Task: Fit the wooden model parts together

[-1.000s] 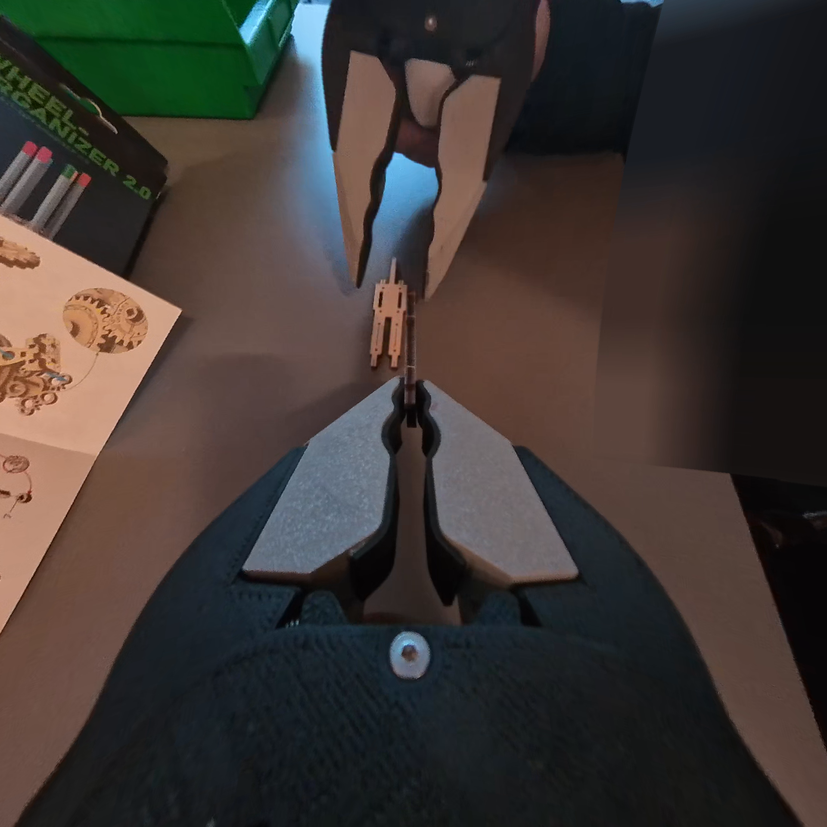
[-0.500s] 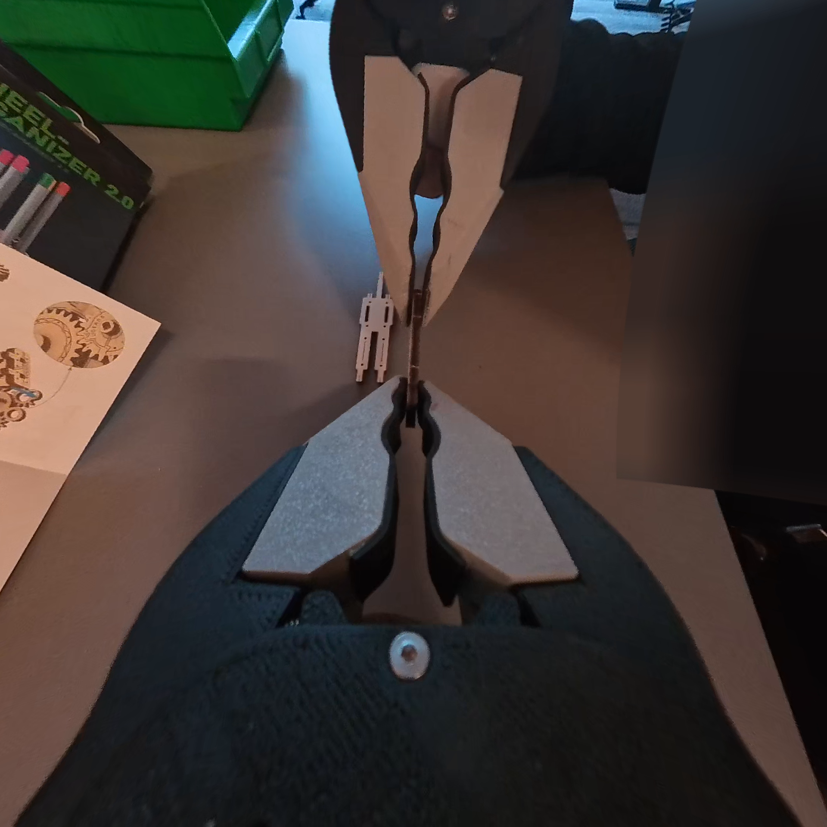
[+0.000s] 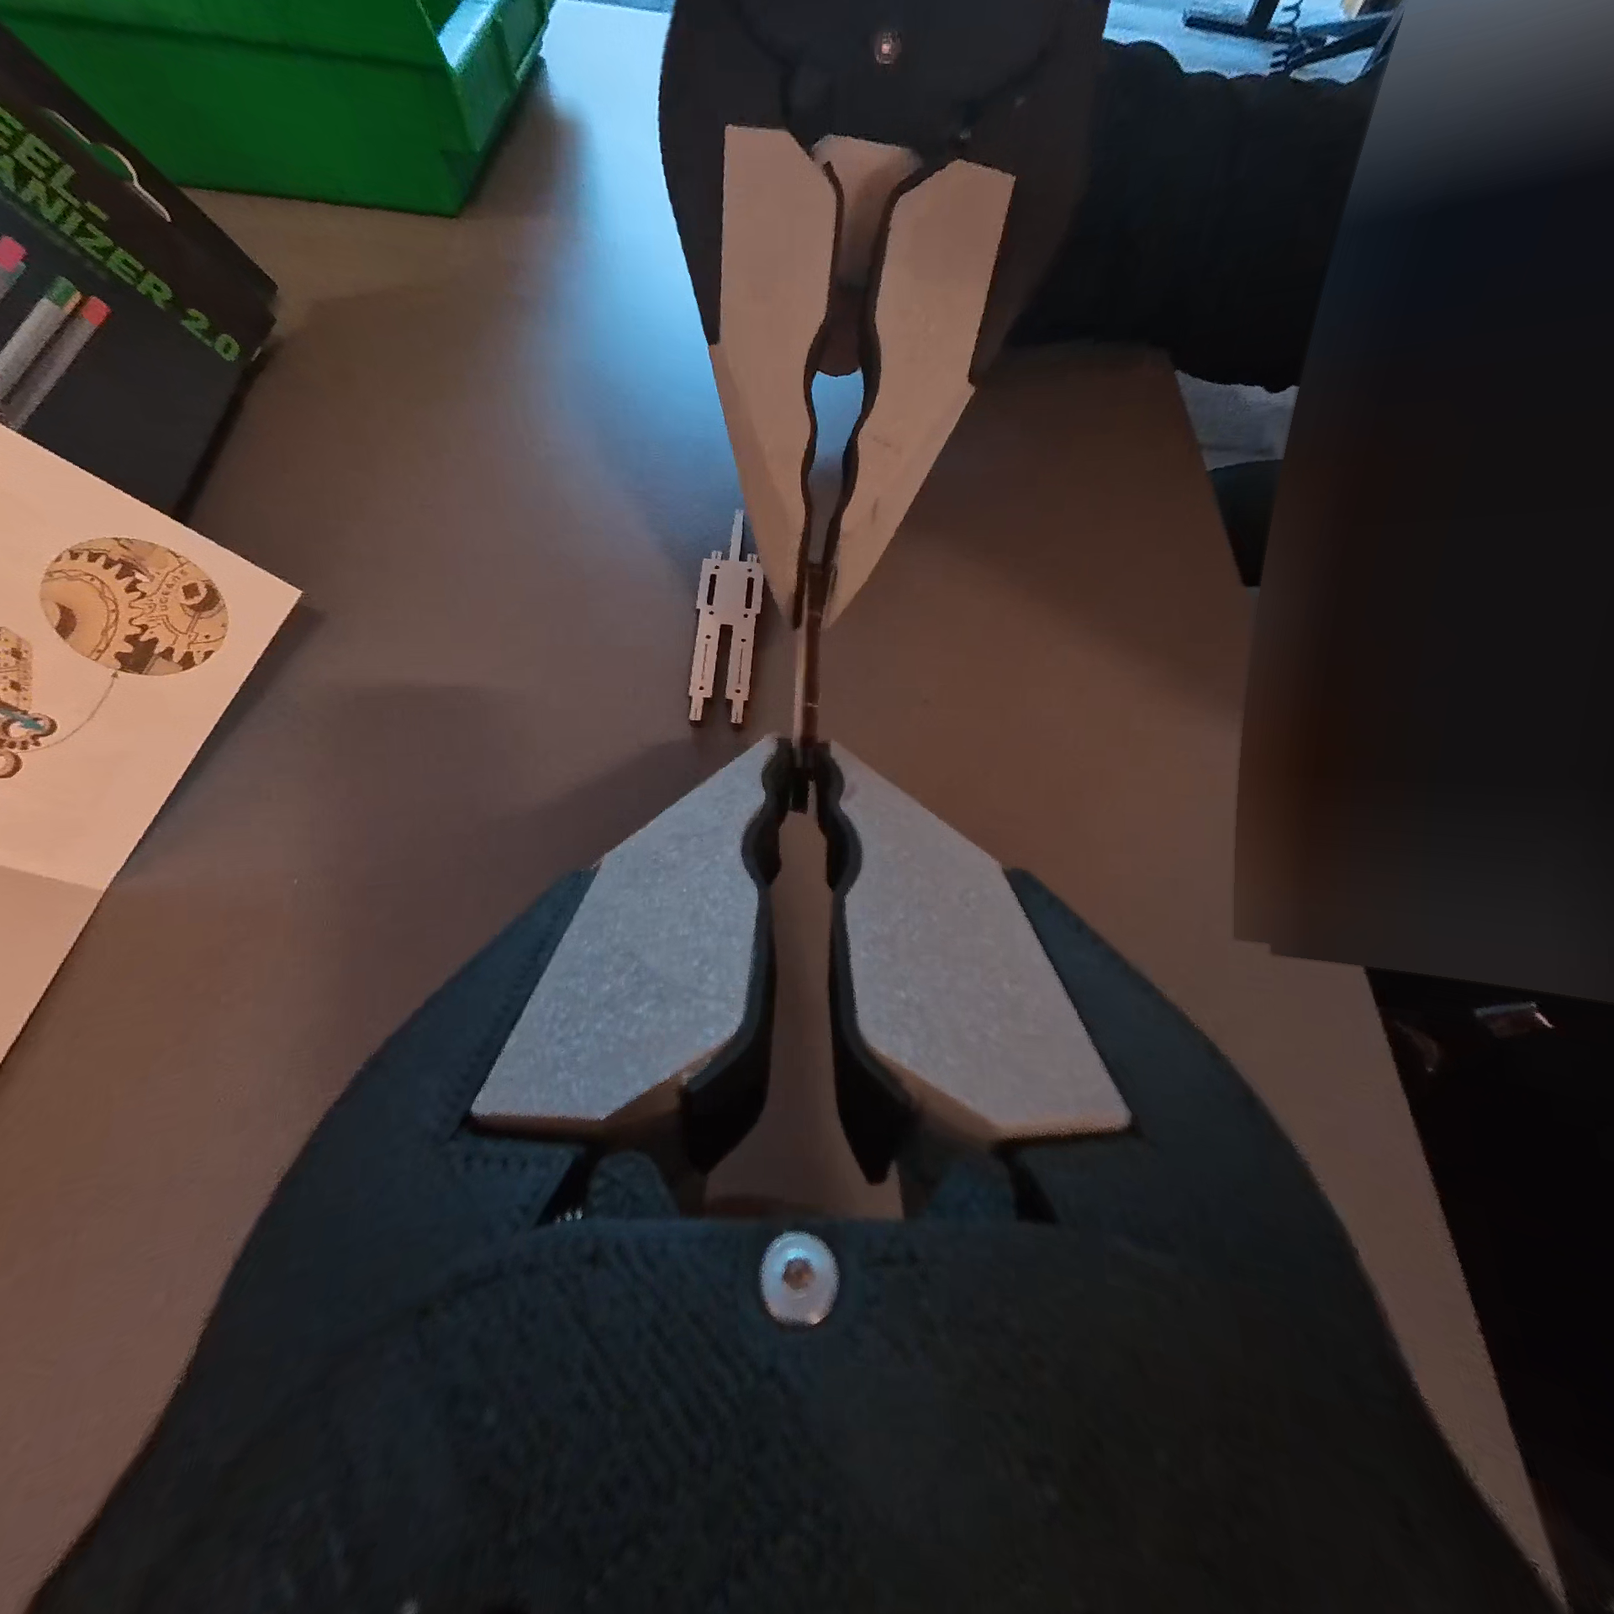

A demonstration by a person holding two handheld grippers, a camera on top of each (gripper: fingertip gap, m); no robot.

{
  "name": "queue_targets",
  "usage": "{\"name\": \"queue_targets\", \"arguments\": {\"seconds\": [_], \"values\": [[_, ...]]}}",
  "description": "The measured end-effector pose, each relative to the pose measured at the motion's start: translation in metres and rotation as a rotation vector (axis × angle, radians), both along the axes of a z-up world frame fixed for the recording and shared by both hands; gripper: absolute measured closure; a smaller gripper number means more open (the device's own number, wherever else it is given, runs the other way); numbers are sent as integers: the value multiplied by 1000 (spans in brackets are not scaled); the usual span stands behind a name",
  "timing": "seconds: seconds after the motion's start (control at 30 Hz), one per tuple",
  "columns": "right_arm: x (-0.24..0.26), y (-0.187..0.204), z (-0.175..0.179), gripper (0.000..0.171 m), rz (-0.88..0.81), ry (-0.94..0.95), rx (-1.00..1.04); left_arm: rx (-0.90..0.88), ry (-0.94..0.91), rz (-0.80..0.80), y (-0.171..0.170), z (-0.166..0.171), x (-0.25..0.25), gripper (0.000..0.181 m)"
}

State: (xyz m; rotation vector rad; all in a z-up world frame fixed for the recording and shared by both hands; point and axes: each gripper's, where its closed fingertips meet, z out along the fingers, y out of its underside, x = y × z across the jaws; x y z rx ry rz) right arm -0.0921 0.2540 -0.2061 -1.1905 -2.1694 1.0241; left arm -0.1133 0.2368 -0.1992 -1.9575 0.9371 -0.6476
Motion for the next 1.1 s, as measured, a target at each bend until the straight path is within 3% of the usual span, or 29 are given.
{"name": "queue_targets", "arguments": {"seconds": [0.1,0.53,0.63,0.7,1.0,1.1], "values": [[0,-1,-1,171,2,0,5,-17,-29,-2,-1,2,1,172],[0,0,0,171,0,-2,-7,32,4,-1,0,6,-1,181],[4,18,1,148,-61,-19,8,40,27,10,1,3,-7,181],[9,36,-3,144,-121,-31,40,29,27,28,3,0,-14,181],[19,48,-28,143,-138,-123,85,-26,19,84,8,-4,-29,180],[21,44,-29,152,-114,-126,79,-35,14,95,10,-5,-31,180]]}}
